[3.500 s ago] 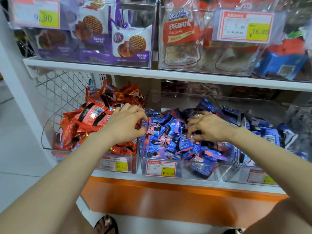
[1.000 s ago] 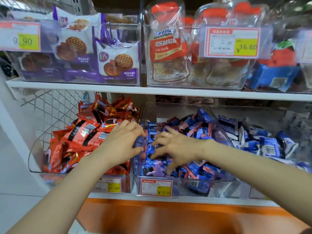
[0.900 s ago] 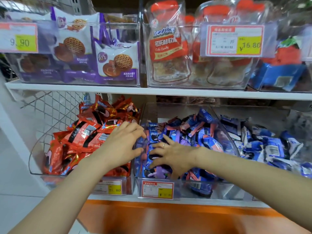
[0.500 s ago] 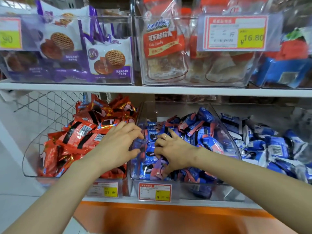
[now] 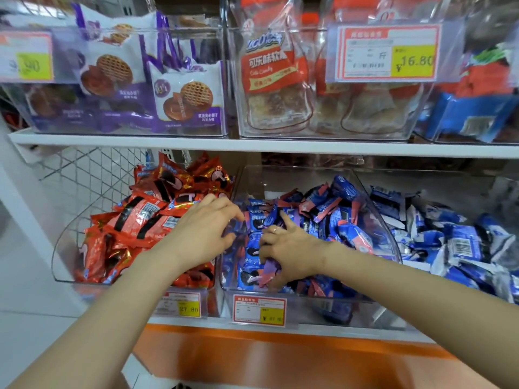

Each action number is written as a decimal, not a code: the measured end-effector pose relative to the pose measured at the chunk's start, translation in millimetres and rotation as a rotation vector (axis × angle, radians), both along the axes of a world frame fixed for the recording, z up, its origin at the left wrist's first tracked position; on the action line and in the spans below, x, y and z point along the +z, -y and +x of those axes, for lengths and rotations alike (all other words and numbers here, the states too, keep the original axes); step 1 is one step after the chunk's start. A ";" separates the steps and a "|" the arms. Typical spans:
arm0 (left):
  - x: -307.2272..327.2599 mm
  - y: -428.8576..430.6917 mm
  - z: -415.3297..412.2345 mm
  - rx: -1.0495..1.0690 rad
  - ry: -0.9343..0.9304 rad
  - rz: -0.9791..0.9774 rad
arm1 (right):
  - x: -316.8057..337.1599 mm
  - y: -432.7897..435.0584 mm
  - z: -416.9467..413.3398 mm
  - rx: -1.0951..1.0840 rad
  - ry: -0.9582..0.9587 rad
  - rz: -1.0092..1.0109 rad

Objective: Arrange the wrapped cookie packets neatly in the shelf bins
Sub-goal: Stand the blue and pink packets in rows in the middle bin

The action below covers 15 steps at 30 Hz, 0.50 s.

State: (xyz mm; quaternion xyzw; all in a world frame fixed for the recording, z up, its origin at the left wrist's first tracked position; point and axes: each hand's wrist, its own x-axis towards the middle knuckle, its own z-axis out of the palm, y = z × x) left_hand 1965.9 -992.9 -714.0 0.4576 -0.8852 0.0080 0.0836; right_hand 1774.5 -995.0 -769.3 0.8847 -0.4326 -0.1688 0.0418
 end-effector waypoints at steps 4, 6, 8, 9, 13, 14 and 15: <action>0.6 -0.1 2.3 0.003 -0.017 0.027 | 12.3 -1.8 -27.6 -0.006 -0.013 -0.009; 1.3 -0.2 3.1 0.001 -0.018 0.032 | 12.8 -5.1 -31.6 0.011 -0.009 -0.021; 2.2 -0.8 3.5 0.001 -0.020 0.039 | 10.7 -7.3 -30.0 0.025 0.012 -0.015; 2.7 -1.1 3.3 0.001 -0.019 0.040 | 9.1 -7.5 -29.2 0.032 0.043 -0.017; 2.1 -2.0 5.0 -0.006 -0.025 0.038 | 11.4 -7.3 -28.6 -0.042 0.235 -0.024; 1.8 -2.2 5.6 -0.009 -0.028 0.040 | 13.2 -8.1 -28.3 -0.060 0.247 -0.020; 1.8 -2.8 6.0 -0.011 -0.031 0.042 | 14.2 -9.3 -27.0 -0.068 0.223 -0.011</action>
